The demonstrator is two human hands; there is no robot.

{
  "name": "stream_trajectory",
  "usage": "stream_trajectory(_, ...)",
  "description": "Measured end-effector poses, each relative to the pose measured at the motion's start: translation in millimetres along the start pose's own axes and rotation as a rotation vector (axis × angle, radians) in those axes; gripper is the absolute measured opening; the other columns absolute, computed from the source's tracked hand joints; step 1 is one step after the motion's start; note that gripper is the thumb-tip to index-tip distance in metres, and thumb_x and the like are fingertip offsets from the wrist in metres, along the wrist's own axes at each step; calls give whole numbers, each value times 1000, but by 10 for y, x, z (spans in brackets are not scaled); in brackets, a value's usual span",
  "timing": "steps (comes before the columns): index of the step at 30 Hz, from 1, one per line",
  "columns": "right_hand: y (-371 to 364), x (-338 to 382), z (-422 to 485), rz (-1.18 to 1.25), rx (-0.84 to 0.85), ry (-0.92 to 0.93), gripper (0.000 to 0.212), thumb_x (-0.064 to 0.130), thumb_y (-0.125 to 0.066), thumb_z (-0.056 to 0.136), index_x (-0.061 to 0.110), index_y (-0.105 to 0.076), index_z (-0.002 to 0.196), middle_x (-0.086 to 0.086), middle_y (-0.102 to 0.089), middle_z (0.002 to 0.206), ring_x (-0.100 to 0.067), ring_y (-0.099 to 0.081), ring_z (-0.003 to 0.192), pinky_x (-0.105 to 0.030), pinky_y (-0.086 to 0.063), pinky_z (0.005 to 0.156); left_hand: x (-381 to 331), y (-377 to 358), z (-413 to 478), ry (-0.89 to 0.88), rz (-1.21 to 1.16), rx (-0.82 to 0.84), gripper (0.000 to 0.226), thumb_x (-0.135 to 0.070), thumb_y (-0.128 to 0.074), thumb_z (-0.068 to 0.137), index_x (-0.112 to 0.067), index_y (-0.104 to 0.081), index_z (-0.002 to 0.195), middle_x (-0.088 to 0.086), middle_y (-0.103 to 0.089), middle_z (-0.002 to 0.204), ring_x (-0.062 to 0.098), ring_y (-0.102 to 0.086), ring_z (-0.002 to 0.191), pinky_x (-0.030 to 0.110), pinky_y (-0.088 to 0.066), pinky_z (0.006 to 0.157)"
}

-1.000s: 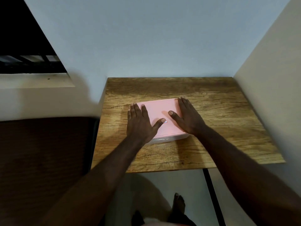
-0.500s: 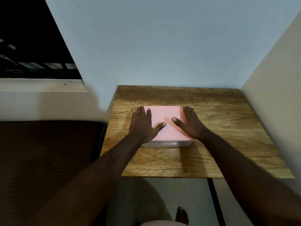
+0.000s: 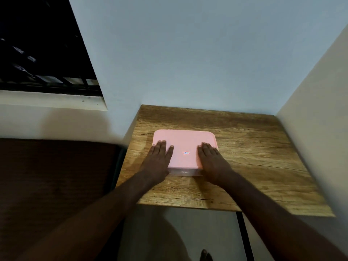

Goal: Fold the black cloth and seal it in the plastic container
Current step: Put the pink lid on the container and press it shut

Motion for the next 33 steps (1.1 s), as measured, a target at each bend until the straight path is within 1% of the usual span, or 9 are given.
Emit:
stream_trajectory(2, 0, 78, 30, 19, -24, -12, 89, 27, -56, 97, 3, 8, 154, -20, 9, 163, -32, 7, 151, -42, -2, 123, 108, -21, -12, 32, 14, -4, 92, -33, -58, 93, -11, 9, 152, 21, 11, 160, 33, 10, 148, 47, 1, 120)
stream_trajectory(6, 2, 176, 166, 14, -45, -11, 89, 32, -53, 98, 2, 10, 153, -21, 10, 162, -33, 8, 151, -45, -4, 123, 360, -29, 42, 144, -26, -58, 89, -15, -58, 93, -8, 10, 151, 15, 11, 161, 29, 11, 148, 45, 2, 118)
stream_trajectory(11, 65, 159, 484, 1, -56, -27, 98, 37, -60, 93, 6, 11, 154, -15, 11, 164, -29, 10, 151, -44, 1, 122, 489, -9, 196, 154, -71, -112, 87, -8, -58, 92, -5, 6, 151, 21, 6, 160, 34, 7, 148, 42, -4, 119)
stream_trajectory(16, 136, 129, 739, 26, -53, -28, 103, 37, -64, 91, 8, 12, 154, -12, 11, 164, -26, 10, 151, -45, -1, 123, 605, 51, 358, 171, -137, -183, 84, 8, -50, 87, -5, 0, 152, 22, 3, 160, 34, 4, 148, 42, -11, 121)
stream_trajectory(18, 169, 120, 883, 26, -55, -35, 104, 37, -65, 90, 8, 11, 154, -12, 11, 164, -26, 9, 151, -44, -2, 123, 671, 84, 480, 182, -151, -194, 84, 8, -50, 87, -6, 0, 152, 20, 3, 161, 33, 4, 149, 42, -12, 120)
stream_trajectory(23, 248, 76, 1263, 39, -78, -49, 98, 29, -63, 92, 9, 10, 154, -12, 10, 164, -27, 9, 151, -42, 4, 120, 911, 90, 838, 204, -163, -207, 86, 7, -54, 86, -9, -2, 153, 17, 2, 161, 31, 3, 149, 42, -12, 121)
stream_trajectory(27, 331, 20, 1637, 38, -112, -34, 92, 25, -59, 95, 6, 8, 154, -15, 8, 164, -28, 7, 152, -45, 0, 121, 1129, 97, 1167, 200, -175, -241, 86, 7, -54, 85, -10, -5, 153, 17, 0, 161, 31, 1, 149, 41, -10, 120)
stream_trajectory(30, 402, -45, 1922, 41, -131, -22, 93, 27, -60, 94, 6, 7, 154, -15, 7, 164, -28, 5, 152, -45, -1, 121, 1270, 139, 1414, 208, -189, -236, 84, 5, -52, 86, -12, -5, 153, 15, 0, 162, 30, 1, 149, 40, -8, 119)
stream_trajectory(33, 457, -97, 2159, 50, -132, -25, 97, 32, -63, 91, 6, 6, 155, -14, 6, 164, -27, 5, 152, -44, -1, 121, 1393, 174, 1647, 205, -179, -215, 86, 3, -53, 85, -13, -4, 153, 13, 1, 162, 28, 1, 149, 41, -11, 120)
Point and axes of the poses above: each hand's wrist, its own z-axis towards the middle knuckle, its own y-axis out of the back of the hand, x = y × z, the point moved 8 cm from there along z, towards the middle knuckle
